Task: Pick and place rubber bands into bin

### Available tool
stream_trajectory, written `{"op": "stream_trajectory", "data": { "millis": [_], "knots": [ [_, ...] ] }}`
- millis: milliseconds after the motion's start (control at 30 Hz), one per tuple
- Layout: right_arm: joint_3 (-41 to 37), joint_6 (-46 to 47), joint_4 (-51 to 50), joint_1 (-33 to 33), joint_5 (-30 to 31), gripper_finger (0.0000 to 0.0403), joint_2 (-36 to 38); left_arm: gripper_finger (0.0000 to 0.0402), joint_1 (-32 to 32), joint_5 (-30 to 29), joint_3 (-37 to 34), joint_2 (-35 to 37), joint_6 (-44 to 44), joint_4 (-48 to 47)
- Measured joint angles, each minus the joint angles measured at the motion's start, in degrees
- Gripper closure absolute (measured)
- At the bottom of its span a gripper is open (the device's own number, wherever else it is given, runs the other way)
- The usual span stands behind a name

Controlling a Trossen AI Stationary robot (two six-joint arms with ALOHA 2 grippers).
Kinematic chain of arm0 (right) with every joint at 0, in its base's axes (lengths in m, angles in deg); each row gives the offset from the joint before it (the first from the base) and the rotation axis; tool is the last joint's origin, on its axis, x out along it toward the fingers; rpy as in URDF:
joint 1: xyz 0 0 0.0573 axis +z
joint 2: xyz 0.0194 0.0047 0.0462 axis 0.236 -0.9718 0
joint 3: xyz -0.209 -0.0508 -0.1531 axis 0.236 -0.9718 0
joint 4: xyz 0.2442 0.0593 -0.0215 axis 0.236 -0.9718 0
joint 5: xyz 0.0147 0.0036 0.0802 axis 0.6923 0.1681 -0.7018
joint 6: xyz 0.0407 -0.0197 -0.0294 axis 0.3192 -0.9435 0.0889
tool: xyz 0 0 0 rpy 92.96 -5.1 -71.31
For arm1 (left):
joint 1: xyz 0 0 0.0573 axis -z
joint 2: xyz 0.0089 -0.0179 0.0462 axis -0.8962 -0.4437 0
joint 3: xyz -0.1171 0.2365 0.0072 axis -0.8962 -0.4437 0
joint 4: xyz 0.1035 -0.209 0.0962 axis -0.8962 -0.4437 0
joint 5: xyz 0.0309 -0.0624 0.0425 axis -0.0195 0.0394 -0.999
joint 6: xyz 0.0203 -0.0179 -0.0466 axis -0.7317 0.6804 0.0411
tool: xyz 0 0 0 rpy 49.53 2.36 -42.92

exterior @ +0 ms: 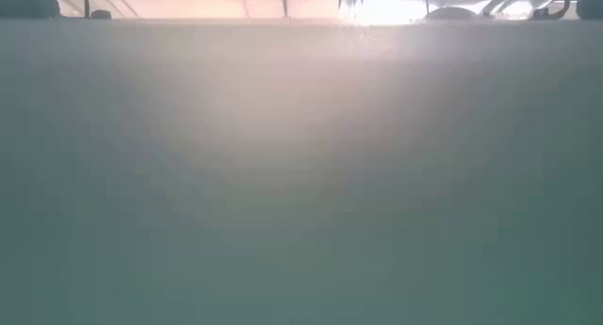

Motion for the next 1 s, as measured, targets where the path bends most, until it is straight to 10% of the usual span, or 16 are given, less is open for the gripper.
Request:
{"op": "stream_trajectory", "data": {
  "millis": [1000],
  "knots": [
    [0.01, 0.02, 0.0, 0.02, -0.01, 0.0234, -0.01, 0.0178, 0.0, 0.02, 0.01, -0.01, -0.01, -0.01]
  ]
}}
